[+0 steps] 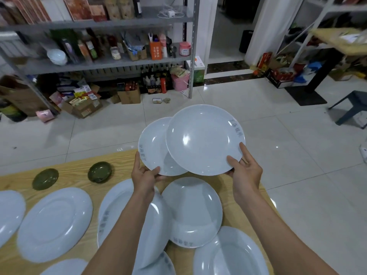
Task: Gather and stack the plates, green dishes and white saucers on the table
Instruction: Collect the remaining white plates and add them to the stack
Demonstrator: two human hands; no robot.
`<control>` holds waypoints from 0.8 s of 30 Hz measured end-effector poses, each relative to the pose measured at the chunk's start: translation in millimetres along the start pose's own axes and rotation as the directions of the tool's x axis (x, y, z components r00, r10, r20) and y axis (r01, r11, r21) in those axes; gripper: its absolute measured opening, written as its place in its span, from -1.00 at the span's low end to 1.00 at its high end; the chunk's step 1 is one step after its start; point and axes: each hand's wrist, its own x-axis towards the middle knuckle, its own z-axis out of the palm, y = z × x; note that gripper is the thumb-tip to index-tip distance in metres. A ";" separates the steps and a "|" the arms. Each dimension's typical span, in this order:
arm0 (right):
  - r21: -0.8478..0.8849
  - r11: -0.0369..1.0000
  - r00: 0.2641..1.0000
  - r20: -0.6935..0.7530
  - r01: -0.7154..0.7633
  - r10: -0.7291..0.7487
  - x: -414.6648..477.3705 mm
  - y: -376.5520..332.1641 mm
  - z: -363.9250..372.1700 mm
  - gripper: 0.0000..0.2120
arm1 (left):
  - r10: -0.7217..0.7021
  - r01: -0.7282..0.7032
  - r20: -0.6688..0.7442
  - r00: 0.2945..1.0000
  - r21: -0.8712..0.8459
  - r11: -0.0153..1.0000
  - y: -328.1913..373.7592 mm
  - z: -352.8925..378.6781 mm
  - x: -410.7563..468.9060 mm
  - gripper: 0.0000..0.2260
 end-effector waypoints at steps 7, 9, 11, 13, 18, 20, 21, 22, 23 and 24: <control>0.116 0.991 0.990 0.119 0.065 -0.079 -75.3 -34.1 -25.9 -0.24 | 0.187 -0.188 -0.022 0.982 -0.089 0.978 9.4 -33.0 -103.8 -0.14; 0.140 0.989 0.985 0.153 0.054 -0.075 -96.6 -39.2 -36.8 -0.22 | 0.236 -0.240 -0.054 0.970 -0.096 0.966 5.2 -44.8 -134.0 -0.15; 0.166 0.985 0.980 0.186 0.039 -0.070 -116.7 -42.8 -47.2 -0.23 | 0.269 -0.278 -0.088 0.959 -0.108 0.955 -0.9 -56.2 -166.1 -0.16; 0.176 0.984 0.972 0.225 0.027 -0.067 -135.7 -44.4 -56.4 -0.27 | 0.286 -0.301 -0.128 0.950 -0.121 0.946 -8.4 -68.5 -197.7 -0.17; 0.186 0.982 0.950 0.313 -0.034 -0.027 -181.8 -35.4 -72.2 -0.29 | 0.293 -0.322 -0.207 0.933 -0.124 0.938 -27.7 -108.3 -263.8 -0.17; 0.178 0.983 0.939 0.344 -0.053 -0.011 -200.0 -29.7 -76.6 -0.29 | 0.281 -0.320 -0.252 0.926 -0.130 0.938 -34.9 -123.8 -285.0 -0.16; 0.174 0.983 0.933 0.361 -0.063 -0.004 -208.6 -27.0 -77.7 -0.29 | 0.277 -0.322 -0.276 0.920 -0.135 0.937 -37.7 -131.8 -294.3 -0.16; 0.168 0.983 0.926 0.378 -0.073 0.004 -217.1 -24.2 -77.9 -0.29 | 0.273 -0.324 -0.297 0.915 -0.141 0.935 -39.6 -139.8 -302.6 -0.16; 0.159 0.984 0.919 0.394 -0.082 0.013 -225.5 -21.3 -77.1 -0.29 | 0.266 -0.324 -0.314 0.911 -0.148 0.934 -40.9 -147.9 -310.0 -0.16; 0.151 0.984 0.912 0.410 -0.090 0.020 -233.9 -18.2 -76.0 -0.29 | 0.258 -0.322 -0.327 0.909 -0.159 0.933 -41.7 -156.3 -316.5 -0.17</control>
